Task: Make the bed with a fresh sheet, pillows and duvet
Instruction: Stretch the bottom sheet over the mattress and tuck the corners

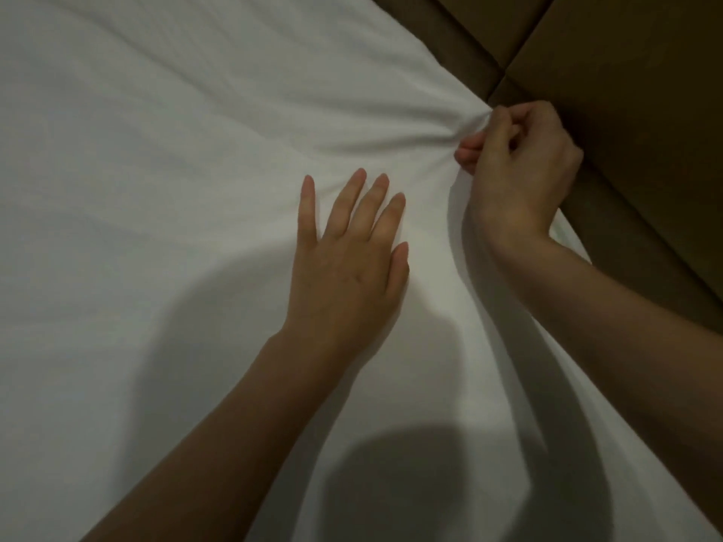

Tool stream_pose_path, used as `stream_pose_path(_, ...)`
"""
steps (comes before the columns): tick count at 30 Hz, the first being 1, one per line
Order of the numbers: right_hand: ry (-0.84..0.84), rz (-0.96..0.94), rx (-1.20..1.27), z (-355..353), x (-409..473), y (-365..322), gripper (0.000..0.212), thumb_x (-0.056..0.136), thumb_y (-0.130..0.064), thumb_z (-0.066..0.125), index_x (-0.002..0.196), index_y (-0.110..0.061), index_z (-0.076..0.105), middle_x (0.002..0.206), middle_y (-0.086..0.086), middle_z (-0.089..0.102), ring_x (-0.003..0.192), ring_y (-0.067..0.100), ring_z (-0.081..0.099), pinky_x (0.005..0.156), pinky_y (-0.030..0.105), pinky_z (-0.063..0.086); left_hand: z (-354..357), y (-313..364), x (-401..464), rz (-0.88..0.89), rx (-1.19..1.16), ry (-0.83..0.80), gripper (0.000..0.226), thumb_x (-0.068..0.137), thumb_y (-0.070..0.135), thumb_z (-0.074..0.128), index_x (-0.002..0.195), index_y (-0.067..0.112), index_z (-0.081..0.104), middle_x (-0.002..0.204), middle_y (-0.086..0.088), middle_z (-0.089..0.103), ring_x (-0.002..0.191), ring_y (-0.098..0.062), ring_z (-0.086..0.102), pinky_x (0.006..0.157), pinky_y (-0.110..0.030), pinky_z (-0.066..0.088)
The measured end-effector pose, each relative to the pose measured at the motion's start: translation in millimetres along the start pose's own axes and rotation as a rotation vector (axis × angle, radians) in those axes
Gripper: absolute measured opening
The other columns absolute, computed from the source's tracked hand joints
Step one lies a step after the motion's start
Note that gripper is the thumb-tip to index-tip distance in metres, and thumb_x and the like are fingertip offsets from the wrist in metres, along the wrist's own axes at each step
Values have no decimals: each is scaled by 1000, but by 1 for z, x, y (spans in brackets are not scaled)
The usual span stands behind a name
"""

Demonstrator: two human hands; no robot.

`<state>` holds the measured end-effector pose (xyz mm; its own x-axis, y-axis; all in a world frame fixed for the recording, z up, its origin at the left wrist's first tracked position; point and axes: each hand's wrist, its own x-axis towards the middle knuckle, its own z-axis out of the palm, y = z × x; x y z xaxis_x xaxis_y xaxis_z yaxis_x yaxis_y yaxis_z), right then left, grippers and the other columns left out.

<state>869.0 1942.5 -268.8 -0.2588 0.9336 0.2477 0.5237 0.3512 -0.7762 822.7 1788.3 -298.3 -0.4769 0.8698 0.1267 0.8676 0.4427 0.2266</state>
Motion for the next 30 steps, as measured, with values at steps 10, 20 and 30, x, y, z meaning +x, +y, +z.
stream_pose_path(10,-557,-328,-596,-10,-30,34,48,103,-29,33,151,-21,27,158,0,22,146,14,17,118,32,9,13,-2,82,45,148,-386,61,98,55,13,152,31,0,161,5,-7,147,-18,-9,114,-58,-10)
stream_pose_path(20,-778,-16,-308,5,9,45,45,100,-36,34,141,-17,43,137,4,51,123,22,48,98,29,37,19,5,144,227,279,-338,53,100,41,22,142,15,41,148,-10,36,140,-28,26,116,-46,15)
stream_pose_path(30,-564,97,-483,-103,-59,79,40,102,-27,36,138,-15,49,132,8,57,118,26,53,98,34,40,7,31,153,218,496,-493,42,98,25,40,136,8,46,138,-16,43,129,-35,37,109,-46,26)
